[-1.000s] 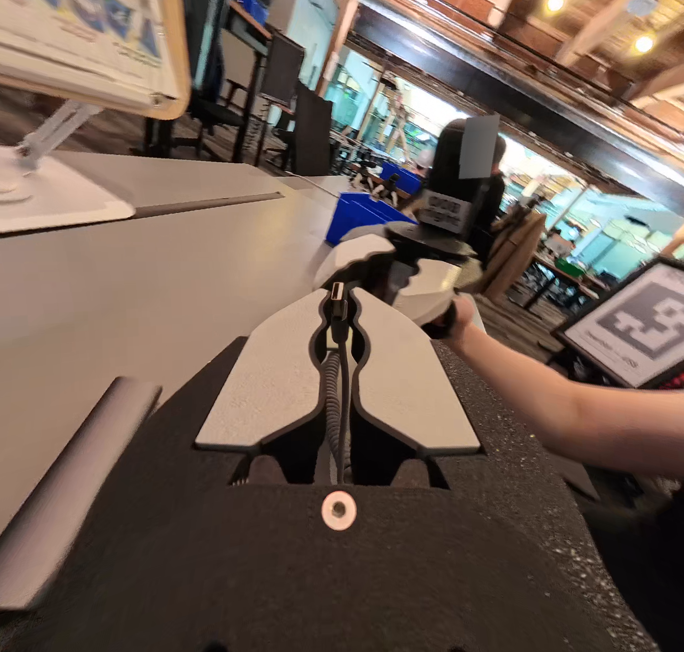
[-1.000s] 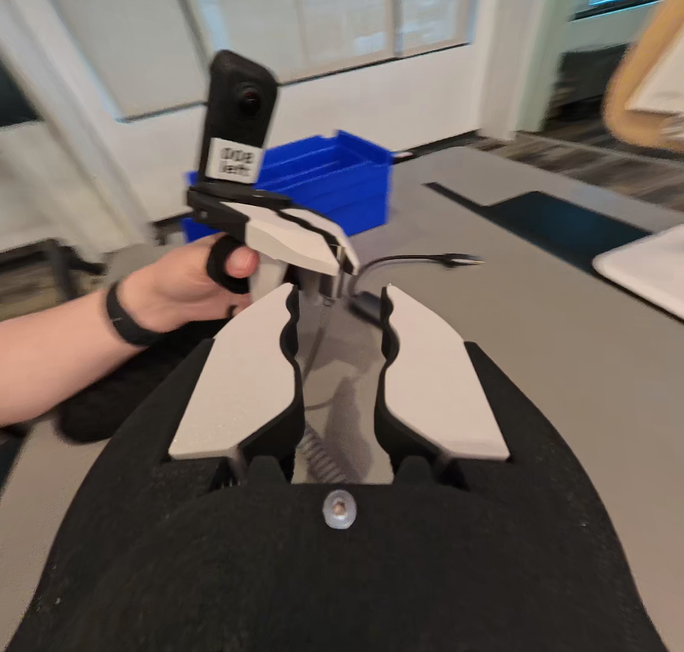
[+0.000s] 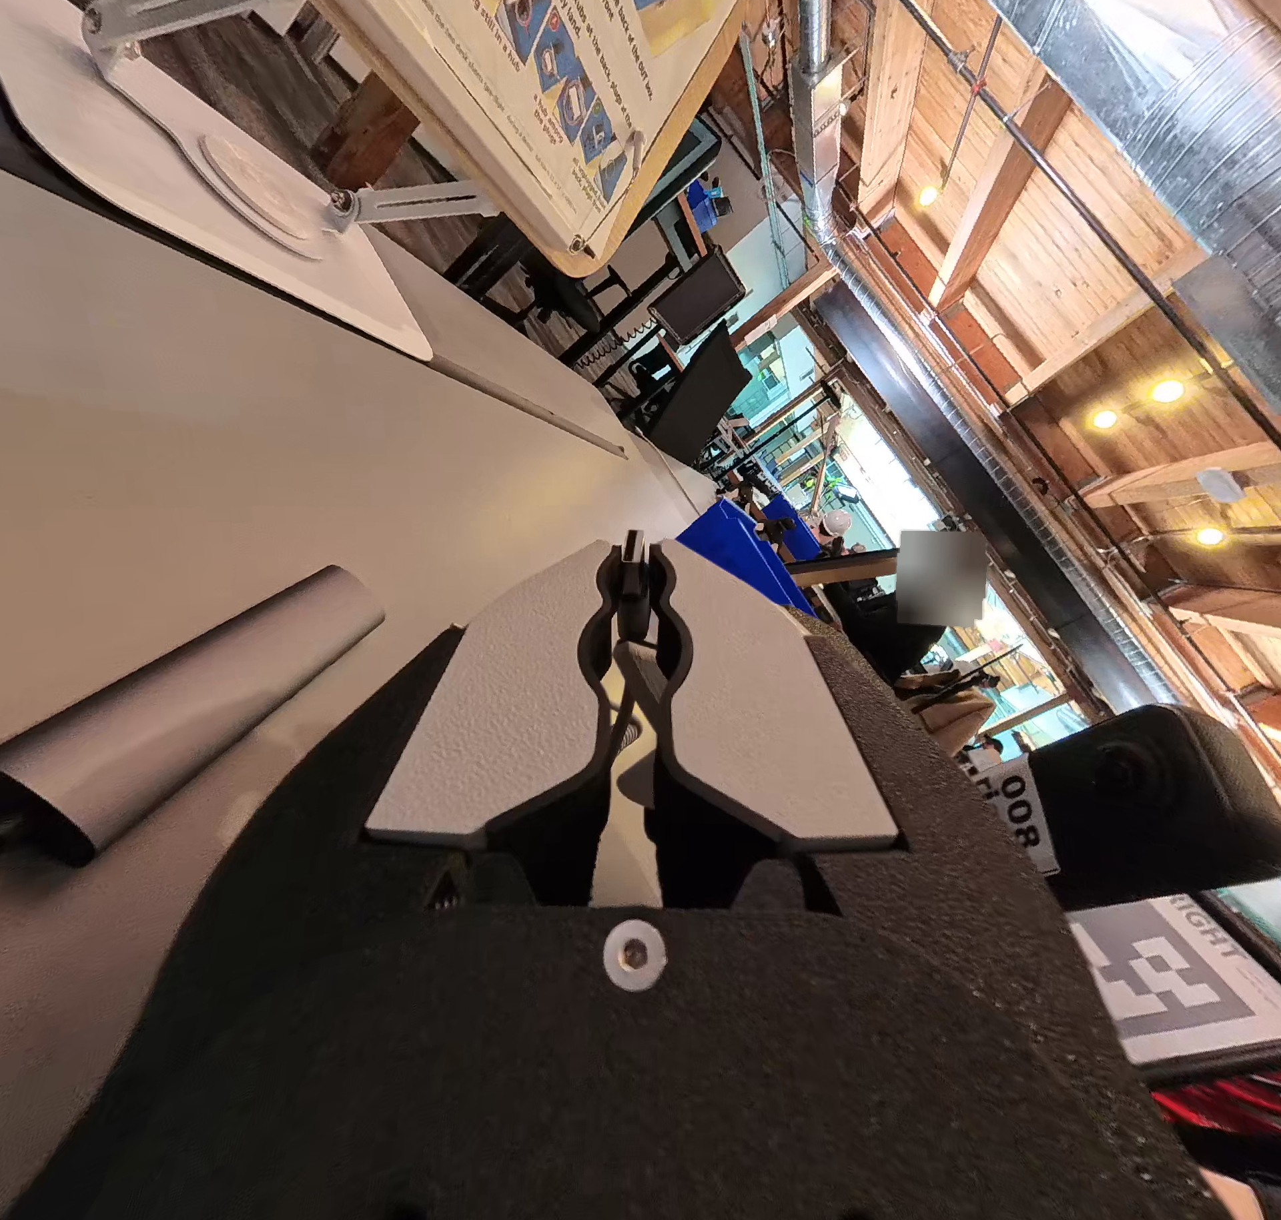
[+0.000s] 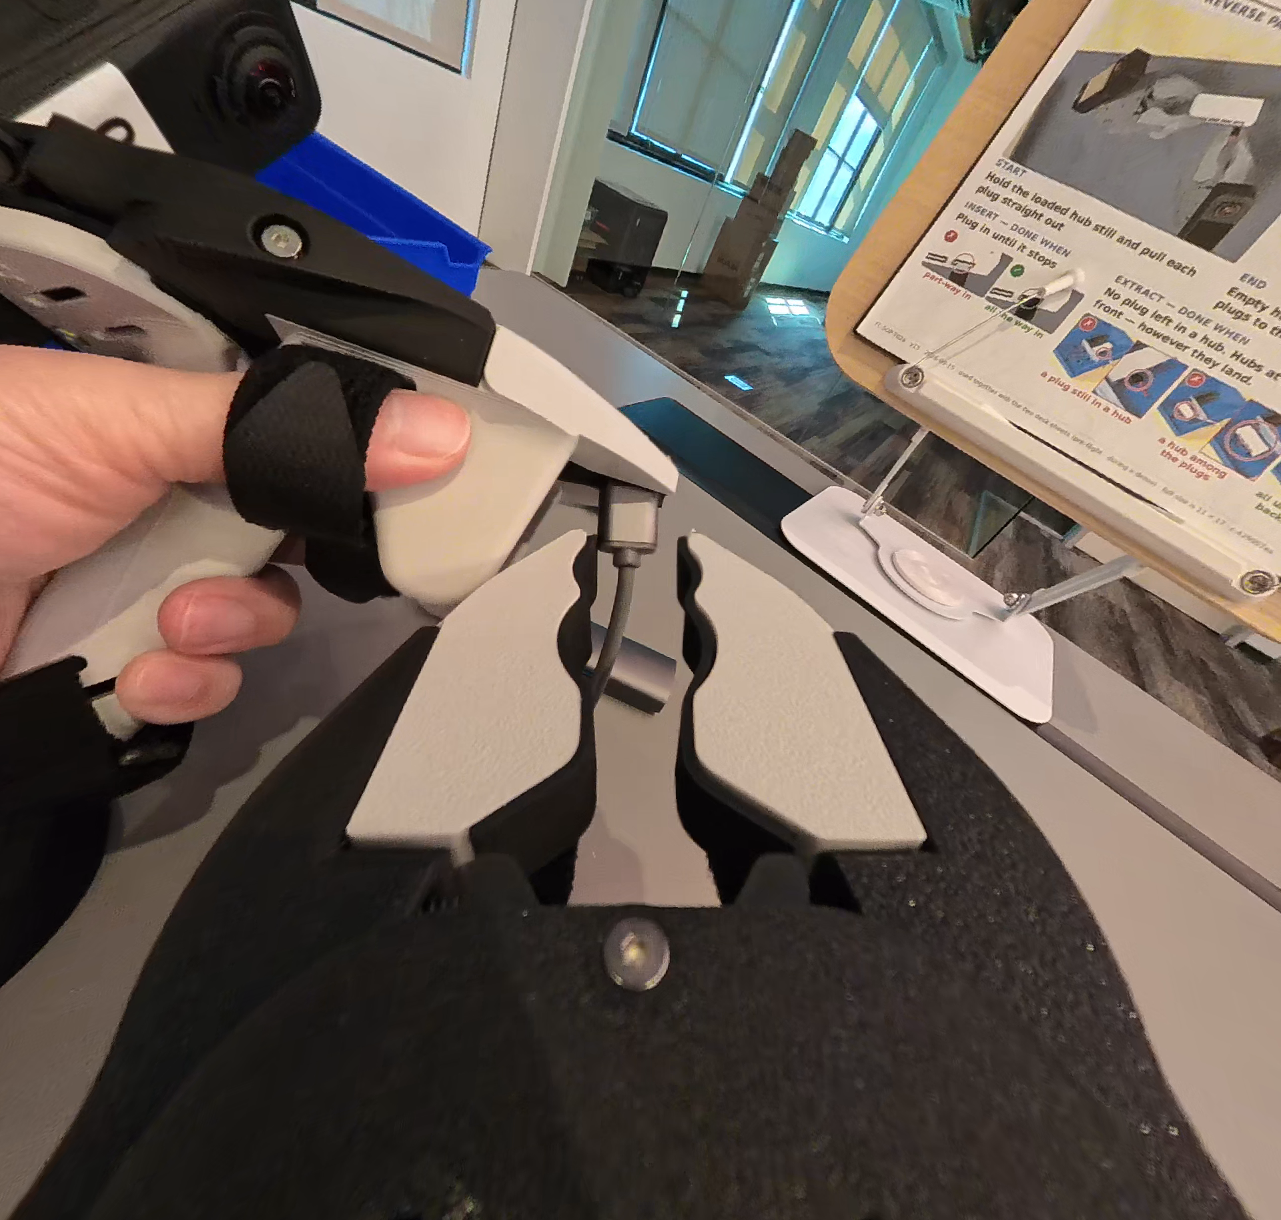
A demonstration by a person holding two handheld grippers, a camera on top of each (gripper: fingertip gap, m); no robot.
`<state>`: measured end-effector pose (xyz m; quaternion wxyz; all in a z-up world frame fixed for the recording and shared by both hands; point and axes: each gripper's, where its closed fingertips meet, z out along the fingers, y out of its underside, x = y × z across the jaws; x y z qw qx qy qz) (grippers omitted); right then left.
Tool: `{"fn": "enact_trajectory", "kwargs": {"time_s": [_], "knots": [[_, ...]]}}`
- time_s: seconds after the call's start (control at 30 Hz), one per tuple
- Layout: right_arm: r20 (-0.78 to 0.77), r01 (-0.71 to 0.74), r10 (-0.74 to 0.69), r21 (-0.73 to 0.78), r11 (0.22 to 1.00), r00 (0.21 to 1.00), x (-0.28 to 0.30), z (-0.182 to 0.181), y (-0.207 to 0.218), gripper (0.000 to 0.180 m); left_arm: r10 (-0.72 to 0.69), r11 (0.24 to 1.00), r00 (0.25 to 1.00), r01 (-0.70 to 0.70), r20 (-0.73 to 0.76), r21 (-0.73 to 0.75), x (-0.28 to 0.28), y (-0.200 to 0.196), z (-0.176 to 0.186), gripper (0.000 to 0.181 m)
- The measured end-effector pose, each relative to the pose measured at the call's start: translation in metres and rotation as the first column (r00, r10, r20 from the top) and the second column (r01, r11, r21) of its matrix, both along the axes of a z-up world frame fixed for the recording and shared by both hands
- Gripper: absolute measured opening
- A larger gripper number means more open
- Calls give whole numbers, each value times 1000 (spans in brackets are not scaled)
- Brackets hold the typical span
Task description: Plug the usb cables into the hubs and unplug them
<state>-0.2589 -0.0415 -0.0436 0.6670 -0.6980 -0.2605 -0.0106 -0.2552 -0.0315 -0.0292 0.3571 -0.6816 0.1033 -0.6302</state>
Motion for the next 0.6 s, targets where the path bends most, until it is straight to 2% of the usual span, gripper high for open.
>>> {"fn": "enact_trajectory", "kwargs": {"time_s": [0.23,0.43,0.6], "knots": [[-39,-25,27,52,998,999,-2,2,1,20,-32,997,996,38,83,-74,0,-1,0,7],[-3,-34,35,142,989,999,-4,6,-1,18,-54,990,987,72,150,-118,2,-3,1,6],[14,-26,24,143,989,1000,-4,1,1,19,-61,985,982,87,178,-147,2,-3,0,5]]}}
